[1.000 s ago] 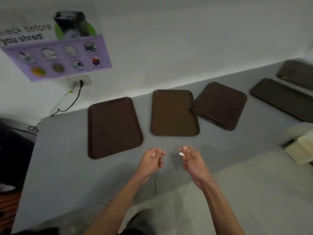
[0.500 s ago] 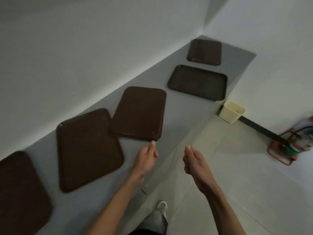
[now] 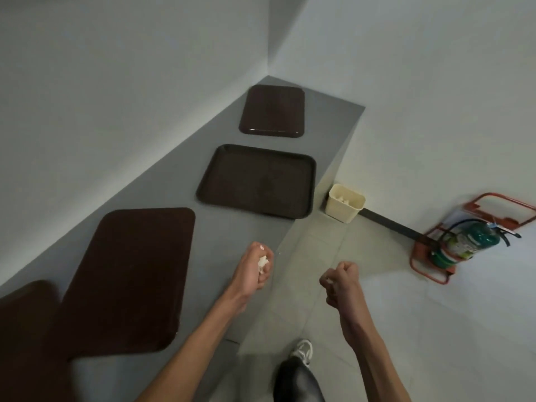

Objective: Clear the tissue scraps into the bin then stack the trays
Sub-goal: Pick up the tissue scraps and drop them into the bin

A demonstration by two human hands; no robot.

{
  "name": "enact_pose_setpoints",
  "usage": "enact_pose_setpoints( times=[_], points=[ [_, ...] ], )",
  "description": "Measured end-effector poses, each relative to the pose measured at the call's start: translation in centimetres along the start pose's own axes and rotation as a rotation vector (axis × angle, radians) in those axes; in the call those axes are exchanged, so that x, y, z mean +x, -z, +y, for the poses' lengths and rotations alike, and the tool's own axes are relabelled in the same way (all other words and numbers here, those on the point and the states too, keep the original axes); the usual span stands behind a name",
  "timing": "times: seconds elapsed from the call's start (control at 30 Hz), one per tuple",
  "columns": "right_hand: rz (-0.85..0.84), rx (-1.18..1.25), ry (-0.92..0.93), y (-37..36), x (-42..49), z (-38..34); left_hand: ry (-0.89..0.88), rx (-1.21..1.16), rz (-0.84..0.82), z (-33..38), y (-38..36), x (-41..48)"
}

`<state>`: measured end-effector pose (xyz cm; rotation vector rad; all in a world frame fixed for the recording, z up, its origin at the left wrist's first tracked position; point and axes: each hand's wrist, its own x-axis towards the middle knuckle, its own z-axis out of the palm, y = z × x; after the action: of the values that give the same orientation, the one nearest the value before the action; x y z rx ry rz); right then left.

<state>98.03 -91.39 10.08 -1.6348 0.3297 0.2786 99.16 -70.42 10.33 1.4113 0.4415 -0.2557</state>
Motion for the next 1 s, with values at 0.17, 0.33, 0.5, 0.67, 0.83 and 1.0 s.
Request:
enact_pose_setpoints(
  times=[0.17,0.33,0.5,0.67,0.83,1.0],
  points=[
    [-0.080,-0.013,-0.032,5.0,9.2,-3.0,0.015,-0.025,0.060,2.5,-6.3,7.5],
    [-0.106,-0.012,-0.077,9.3,18.8,-6.0,-0.001,0.075,0.095,4.8,-12.0,14.9],
    [-0.134,-0.006,-0.071,13.1,27.2,-7.6,0.028,0.146,0.005,7.1,-17.4,22.2],
    [-0.117,-0.115,-0.030,16.4,36.6,-8.5,0.076,0.151,-0.096,9.3,-23.3,32.4],
    [-0.093,-0.159,-0.036,20.2,44.7,-10.7,0.104,0.193,-0.131,10.8,-29.5,42.0],
    [-0.091,-0.135,-0.081,24.5,52.5,-12.8,0.157,0.229,-0.134,11.5,-34.5,49.9]
  ],
)
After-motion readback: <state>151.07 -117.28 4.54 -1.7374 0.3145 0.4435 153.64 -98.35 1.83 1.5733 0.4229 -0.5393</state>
